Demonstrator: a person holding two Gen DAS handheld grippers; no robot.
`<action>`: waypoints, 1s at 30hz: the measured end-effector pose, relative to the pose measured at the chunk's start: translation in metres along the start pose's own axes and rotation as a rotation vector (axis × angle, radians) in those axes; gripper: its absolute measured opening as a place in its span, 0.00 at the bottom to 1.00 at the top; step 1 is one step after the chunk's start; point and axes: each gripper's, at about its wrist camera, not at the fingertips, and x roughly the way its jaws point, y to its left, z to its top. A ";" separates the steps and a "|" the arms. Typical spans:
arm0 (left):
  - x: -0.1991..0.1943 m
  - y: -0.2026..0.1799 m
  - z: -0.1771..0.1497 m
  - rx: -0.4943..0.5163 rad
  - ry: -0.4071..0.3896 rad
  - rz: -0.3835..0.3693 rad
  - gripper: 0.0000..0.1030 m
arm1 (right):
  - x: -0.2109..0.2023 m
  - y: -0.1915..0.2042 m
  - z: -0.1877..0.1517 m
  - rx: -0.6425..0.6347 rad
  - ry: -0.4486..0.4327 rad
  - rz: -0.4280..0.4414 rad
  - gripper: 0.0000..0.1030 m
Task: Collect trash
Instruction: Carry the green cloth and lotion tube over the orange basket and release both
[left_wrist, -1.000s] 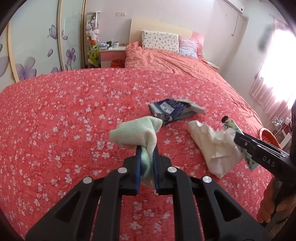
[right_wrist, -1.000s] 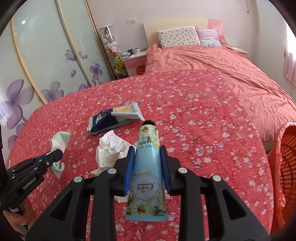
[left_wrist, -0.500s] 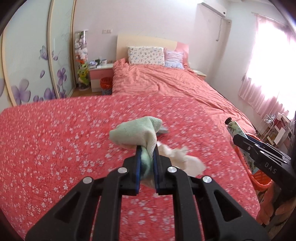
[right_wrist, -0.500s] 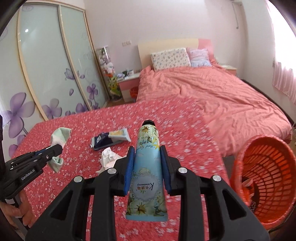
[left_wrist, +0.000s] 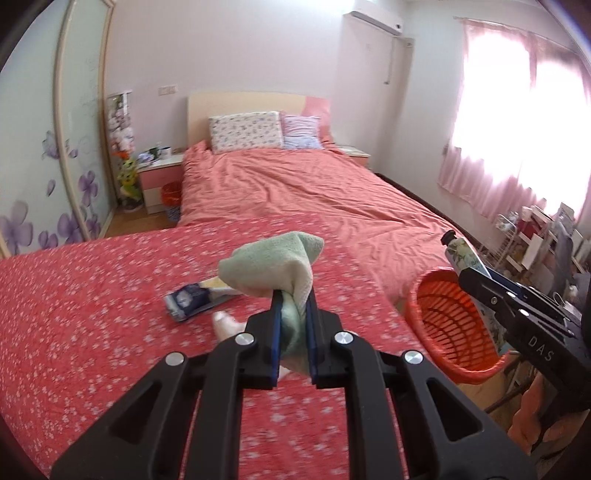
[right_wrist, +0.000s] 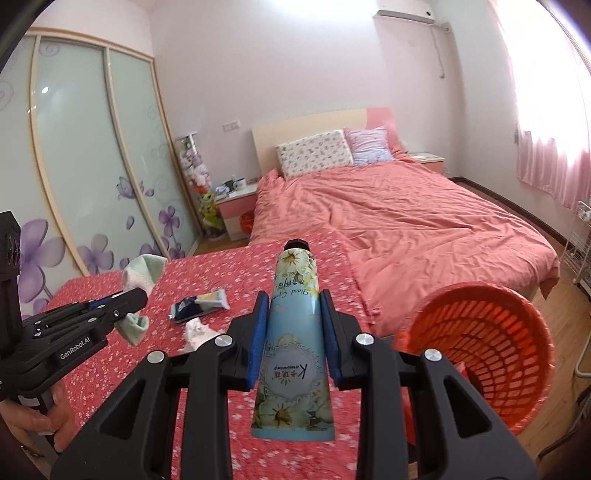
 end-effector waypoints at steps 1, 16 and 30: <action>0.001 -0.008 0.001 0.011 -0.001 -0.009 0.12 | -0.003 -0.006 0.000 0.008 -0.005 -0.008 0.28; 0.036 -0.112 0.004 0.115 0.029 -0.143 0.12 | -0.031 -0.100 -0.009 0.125 -0.058 -0.129 0.28; 0.096 -0.209 -0.010 0.176 0.105 -0.326 0.12 | -0.021 -0.168 -0.019 0.237 -0.058 -0.205 0.28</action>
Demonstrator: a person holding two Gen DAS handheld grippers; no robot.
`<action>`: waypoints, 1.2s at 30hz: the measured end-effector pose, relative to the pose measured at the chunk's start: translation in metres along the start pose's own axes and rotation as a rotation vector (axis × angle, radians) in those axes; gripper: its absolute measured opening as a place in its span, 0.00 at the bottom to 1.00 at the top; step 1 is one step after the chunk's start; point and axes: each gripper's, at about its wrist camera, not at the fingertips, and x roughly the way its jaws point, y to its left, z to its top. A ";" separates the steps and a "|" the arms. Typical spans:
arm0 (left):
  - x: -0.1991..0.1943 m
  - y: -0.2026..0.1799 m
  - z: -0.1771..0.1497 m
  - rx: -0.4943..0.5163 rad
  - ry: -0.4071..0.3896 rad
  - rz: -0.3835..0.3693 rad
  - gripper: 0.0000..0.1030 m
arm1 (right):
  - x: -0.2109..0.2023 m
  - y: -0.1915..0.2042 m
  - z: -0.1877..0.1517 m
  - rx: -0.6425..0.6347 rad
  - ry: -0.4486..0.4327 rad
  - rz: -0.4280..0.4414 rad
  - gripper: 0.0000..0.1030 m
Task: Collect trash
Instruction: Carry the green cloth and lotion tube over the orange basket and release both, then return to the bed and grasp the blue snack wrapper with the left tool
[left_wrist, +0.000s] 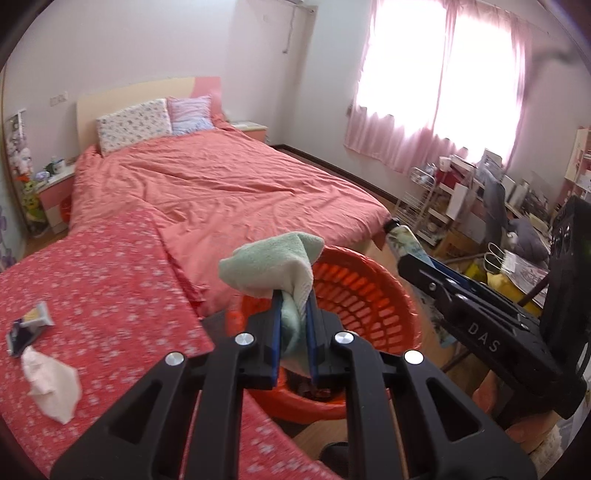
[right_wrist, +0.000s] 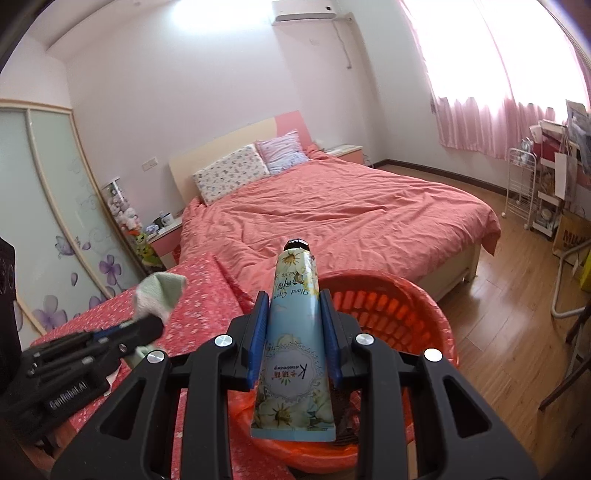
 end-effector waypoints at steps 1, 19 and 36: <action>0.009 -0.003 0.000 0.002 0.009 -0.007 0.13 | 0.002 -0.004 0.000 0.008 0.001 -0.001 0.28; 0.036 0.060 -0.022 -0.052 0.077 0.176 0.53 | 0.019 -0.021 -0.011 0.023 0.043 -0.062 0.64; -0.044 0.268 -0.048 -0.236 0.071 0.597 0.64 | 0.039 0.081 -0.052 -0.198 0.171 0.029 0.70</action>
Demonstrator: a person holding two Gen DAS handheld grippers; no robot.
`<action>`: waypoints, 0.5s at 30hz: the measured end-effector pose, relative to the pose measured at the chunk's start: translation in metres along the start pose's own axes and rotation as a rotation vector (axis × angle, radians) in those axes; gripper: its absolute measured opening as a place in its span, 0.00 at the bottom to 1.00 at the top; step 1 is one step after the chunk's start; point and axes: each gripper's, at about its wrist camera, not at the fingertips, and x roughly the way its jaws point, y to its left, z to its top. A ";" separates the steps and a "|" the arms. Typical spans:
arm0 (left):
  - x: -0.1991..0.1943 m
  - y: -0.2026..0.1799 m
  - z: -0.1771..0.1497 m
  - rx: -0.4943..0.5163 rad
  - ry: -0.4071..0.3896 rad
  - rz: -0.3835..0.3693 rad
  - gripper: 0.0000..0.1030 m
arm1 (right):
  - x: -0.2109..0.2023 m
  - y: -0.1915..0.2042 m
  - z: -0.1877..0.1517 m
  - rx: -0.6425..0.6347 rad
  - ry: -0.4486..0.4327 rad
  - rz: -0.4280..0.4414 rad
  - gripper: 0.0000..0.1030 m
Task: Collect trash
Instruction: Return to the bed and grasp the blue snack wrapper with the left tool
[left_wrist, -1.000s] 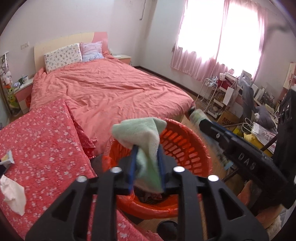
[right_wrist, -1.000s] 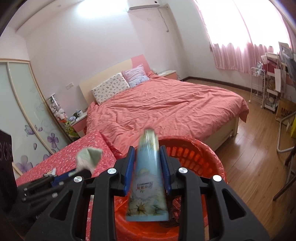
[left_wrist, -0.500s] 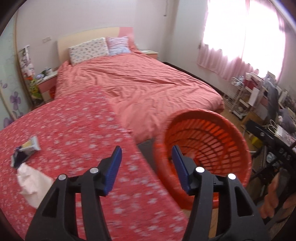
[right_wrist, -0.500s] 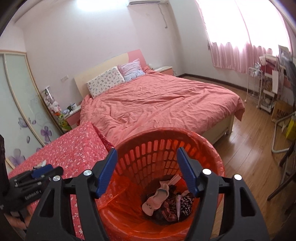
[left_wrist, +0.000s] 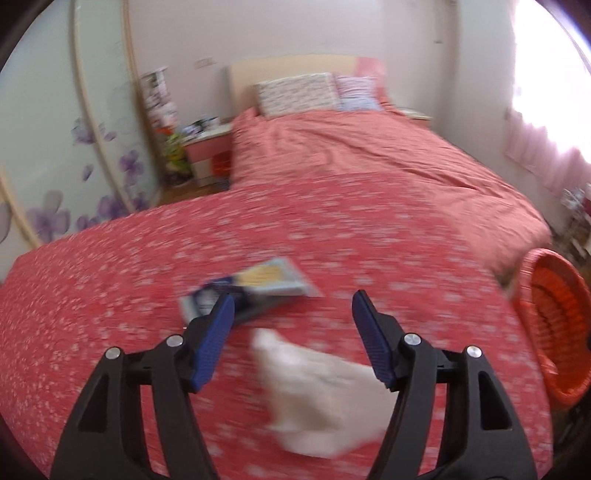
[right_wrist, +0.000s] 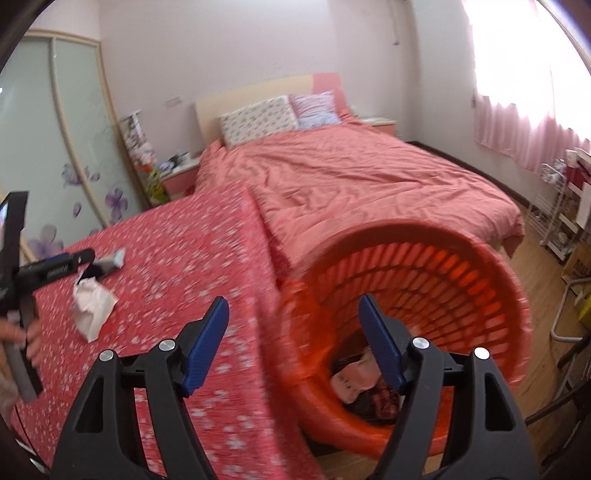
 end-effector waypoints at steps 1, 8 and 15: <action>0.007 0.011 0.000 -0.009 0.012 0.014 0.64 | 0.003 0.007 -0.001 -0.010 0.012 0.011 0.70; 0.050 0.039 0.004 0.010 0.080 0.036 0.64 | 0.020 0.047 -0.004 -0.068 0.067 0.072 0.70; 0.077 0.042 0.002 0.012 0.142 0.064 0.30 | 0.031 0.079 -0.002 -0.095 0.103 0.124 0.70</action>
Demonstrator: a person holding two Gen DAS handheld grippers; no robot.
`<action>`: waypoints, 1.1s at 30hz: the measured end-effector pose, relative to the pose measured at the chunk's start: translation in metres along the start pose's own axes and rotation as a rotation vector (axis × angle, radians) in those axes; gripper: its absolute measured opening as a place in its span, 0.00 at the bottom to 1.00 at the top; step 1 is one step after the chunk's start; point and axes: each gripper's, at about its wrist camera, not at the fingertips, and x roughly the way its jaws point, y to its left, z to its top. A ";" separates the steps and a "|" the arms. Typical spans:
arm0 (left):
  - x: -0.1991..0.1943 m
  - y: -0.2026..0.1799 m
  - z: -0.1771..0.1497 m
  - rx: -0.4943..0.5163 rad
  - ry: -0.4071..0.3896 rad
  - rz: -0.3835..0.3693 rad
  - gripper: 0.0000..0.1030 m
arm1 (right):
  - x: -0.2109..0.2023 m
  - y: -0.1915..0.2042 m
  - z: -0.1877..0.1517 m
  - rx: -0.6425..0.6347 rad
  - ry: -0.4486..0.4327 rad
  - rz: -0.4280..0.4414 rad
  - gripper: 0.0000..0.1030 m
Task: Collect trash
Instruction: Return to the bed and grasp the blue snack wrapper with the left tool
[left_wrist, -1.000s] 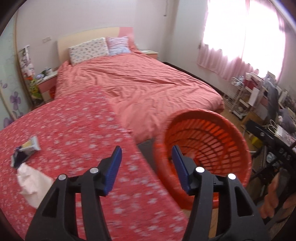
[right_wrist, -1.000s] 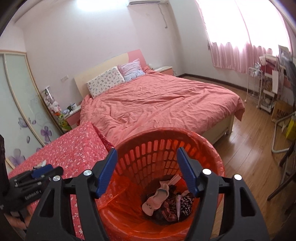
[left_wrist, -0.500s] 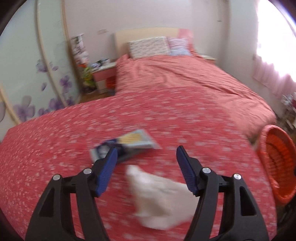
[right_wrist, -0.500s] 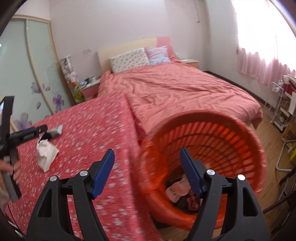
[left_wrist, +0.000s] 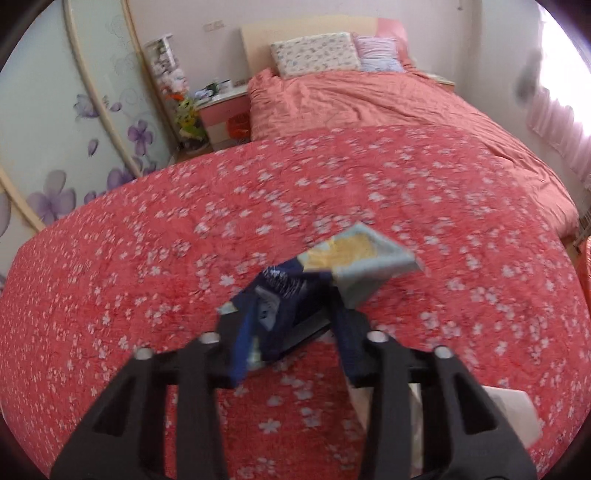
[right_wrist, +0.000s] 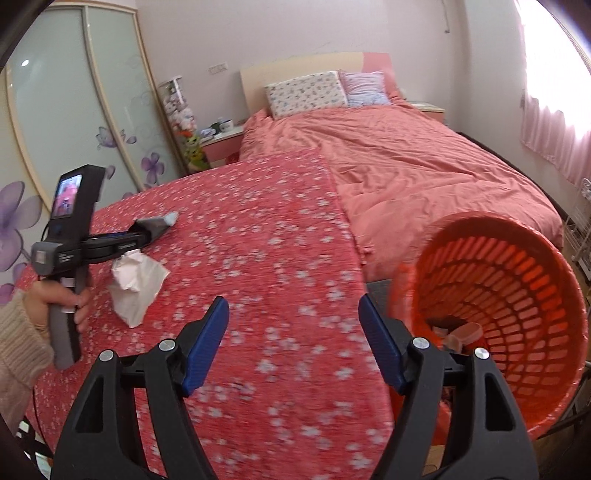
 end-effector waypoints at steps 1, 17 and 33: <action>-0.001 0.004 -0.001 -0.016 -0.001 0.001 0.21 | 0.002 0.006 0.001 -0.007 0.004 0.010 0.70; -0.059 0.101 -0.075 -0.181 0.062 0.094 0.16 | 0.046 0.122 0.008 -0.105 0.092 0.223 0.70; -0.047 0.094 -0.069 -0.139 0.018 0.011 0.48 | 0.068 0.100 0.012 -0.063 0.132 -0.033 0.37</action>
